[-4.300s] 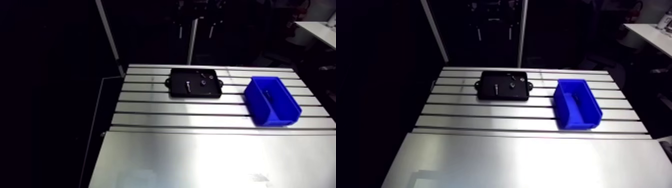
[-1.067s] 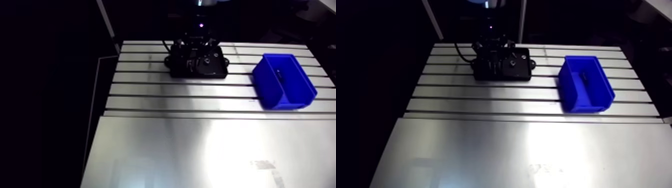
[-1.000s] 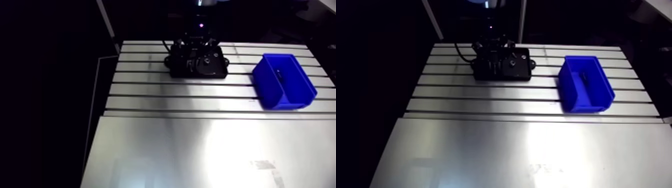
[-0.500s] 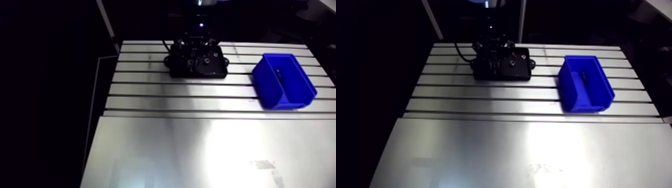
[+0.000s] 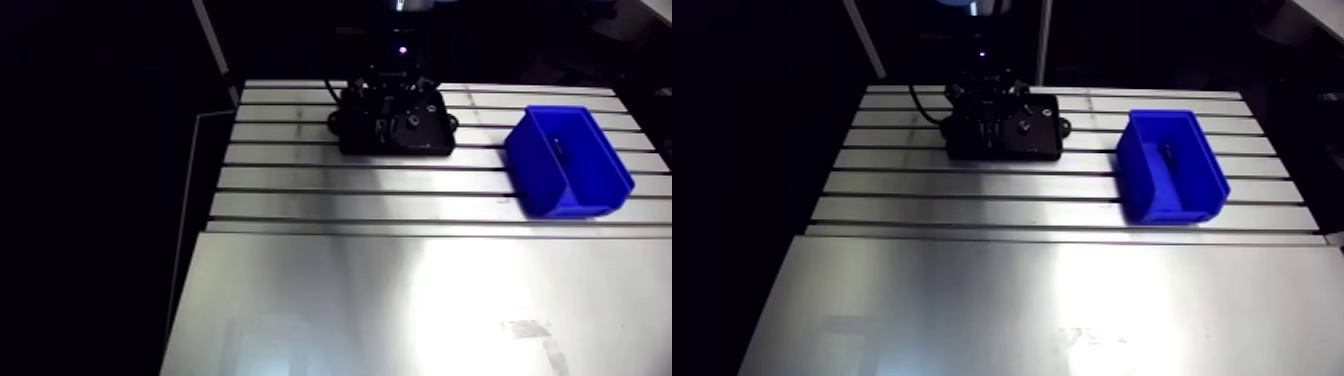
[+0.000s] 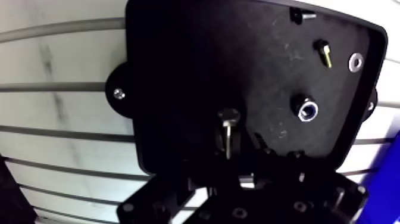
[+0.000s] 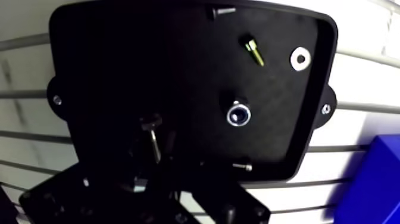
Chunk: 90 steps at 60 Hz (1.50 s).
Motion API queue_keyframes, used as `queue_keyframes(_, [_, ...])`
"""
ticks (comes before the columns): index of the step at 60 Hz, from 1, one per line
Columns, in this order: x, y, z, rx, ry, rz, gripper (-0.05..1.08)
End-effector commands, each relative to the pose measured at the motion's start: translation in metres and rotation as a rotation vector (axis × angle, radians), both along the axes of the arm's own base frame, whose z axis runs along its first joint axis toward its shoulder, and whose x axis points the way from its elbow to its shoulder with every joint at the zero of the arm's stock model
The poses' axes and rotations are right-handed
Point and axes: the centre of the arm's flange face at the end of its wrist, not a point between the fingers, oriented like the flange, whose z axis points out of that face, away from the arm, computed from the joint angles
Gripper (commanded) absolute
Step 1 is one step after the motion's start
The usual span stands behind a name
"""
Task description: Pick up the M10 bolt from the tray and put it into the blue bin.
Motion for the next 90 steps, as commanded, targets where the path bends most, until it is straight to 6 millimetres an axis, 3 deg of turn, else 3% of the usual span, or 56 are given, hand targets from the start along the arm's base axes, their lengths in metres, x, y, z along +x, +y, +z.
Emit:
queue_keyframes(1, [0.000,0.000,-0.002,0.000,-0.003,0.000,0.69])
queue_keyframes(32, [0.001,-0.002,-0.003,0.000,-0.005,0.003,0.81])
queue_keyframes(51, [-0.001,0.004,-0.001,0.000,0.000,-0.006,1.01])
queue_keyframes(76, [-0.006,0.003,0.026,-0.005,0.047,-0.008,1.07])
queue_keyframes(90, [-0.007,0.004,0.062,-0.001,0.103,-0.007,1.07])
